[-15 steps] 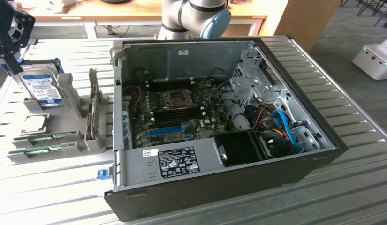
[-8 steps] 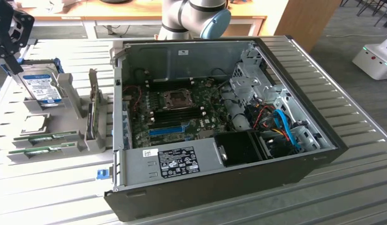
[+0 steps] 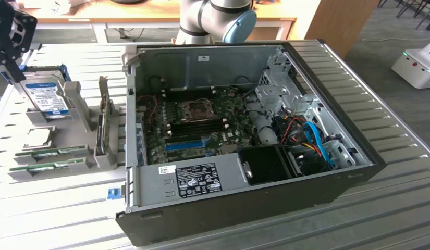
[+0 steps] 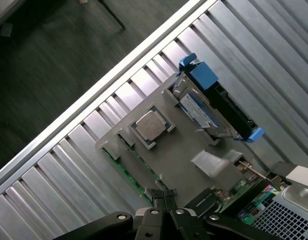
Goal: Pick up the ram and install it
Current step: 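Pick up the ram and move it above insertion slot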
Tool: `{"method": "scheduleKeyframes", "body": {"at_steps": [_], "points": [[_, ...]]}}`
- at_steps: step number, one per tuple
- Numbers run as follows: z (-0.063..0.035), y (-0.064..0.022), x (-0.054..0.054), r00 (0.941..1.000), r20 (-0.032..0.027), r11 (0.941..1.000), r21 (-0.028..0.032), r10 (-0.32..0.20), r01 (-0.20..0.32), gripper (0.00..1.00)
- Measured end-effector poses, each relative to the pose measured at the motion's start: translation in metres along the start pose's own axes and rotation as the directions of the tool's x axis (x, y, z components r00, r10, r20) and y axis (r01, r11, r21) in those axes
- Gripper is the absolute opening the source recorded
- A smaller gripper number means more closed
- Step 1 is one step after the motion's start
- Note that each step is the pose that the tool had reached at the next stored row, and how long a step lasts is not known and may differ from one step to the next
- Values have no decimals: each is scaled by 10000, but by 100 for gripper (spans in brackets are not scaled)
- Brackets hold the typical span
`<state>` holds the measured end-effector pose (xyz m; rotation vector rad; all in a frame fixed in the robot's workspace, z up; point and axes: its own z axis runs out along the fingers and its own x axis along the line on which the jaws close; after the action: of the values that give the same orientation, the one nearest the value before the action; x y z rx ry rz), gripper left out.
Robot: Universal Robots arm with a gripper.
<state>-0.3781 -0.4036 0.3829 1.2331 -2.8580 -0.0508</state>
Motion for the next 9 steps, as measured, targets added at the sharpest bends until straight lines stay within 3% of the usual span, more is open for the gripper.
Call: {"method": "scheduleKeyframes", "body": {"at_steps": [9], "points": [[0,0,0,9985,-23,9985,7,-556,556,10]]}}
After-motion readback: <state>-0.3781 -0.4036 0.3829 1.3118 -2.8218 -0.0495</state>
